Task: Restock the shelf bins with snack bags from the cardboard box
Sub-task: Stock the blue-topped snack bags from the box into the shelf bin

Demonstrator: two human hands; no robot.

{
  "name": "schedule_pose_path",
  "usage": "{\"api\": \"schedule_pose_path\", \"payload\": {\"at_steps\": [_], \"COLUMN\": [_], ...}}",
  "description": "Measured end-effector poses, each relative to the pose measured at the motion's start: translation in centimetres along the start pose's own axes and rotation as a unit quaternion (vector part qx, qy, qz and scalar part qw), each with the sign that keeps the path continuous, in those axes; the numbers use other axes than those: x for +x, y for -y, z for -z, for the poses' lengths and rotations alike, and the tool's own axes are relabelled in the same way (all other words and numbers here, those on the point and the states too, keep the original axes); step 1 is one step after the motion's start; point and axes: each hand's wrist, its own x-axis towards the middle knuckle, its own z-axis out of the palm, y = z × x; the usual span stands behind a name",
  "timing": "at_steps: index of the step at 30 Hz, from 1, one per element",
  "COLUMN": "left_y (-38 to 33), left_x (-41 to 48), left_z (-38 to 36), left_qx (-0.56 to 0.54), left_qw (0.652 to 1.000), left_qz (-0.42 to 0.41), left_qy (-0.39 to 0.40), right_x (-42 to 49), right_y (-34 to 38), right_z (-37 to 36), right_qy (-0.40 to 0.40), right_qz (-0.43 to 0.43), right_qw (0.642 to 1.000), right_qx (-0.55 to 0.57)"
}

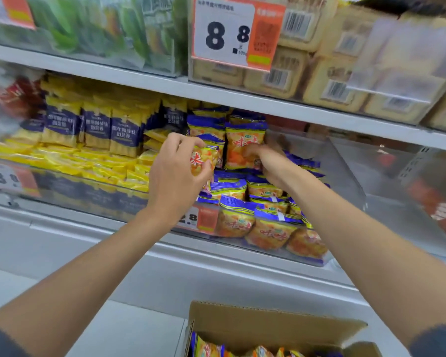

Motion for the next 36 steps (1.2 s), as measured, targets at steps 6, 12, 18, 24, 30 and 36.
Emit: {"api": "schedule_pose_path", "payload": {"at_steps": [6,12,18,24,30,36], "left_y": [0.3,0.3,0.5,0.5,0.6,0.7], "left_x": [-0.2,-0.2,-0.3,-0.2,-0.3,-0.4], "left_z": [-0.7,-0.6,-0.6,-0.6,-0.6,-0.6], "left_qx": [0.008,0.007,0.005,0.007,0.01,0.012], "left_qw": [0.999,1.0,1.0,1.0,1.0,0.999], "left_qz": [-0.023,-0.021,-0.02,-0.026,-0.025,-0.029], "left_qy": [-0.03,-0.021,-0.015,-0.015,-0.014,-0.013], "right_x": [-0.3,-1.3,-1.7,-1.4,-0.7,-1.4], "right_y": [-0.8,0.1,-0.5,-1.1,0.0,-0.1], "right_z": [-0.5,-0.4,-1.1,-0.8,-1.2,-0.5], "right_qy": [0.031,0.004,-0.085,-0.124,-0.069,-0.098], "right_qz": [0.028,0.07,0.048,0.046,0.045,0.072], "right_qw": [0.999,0.996,0.995,0.989,0.984,0.986], "right_qx": [0.008,-0.055,0.036,0.065,-0.156,-0.112]}}
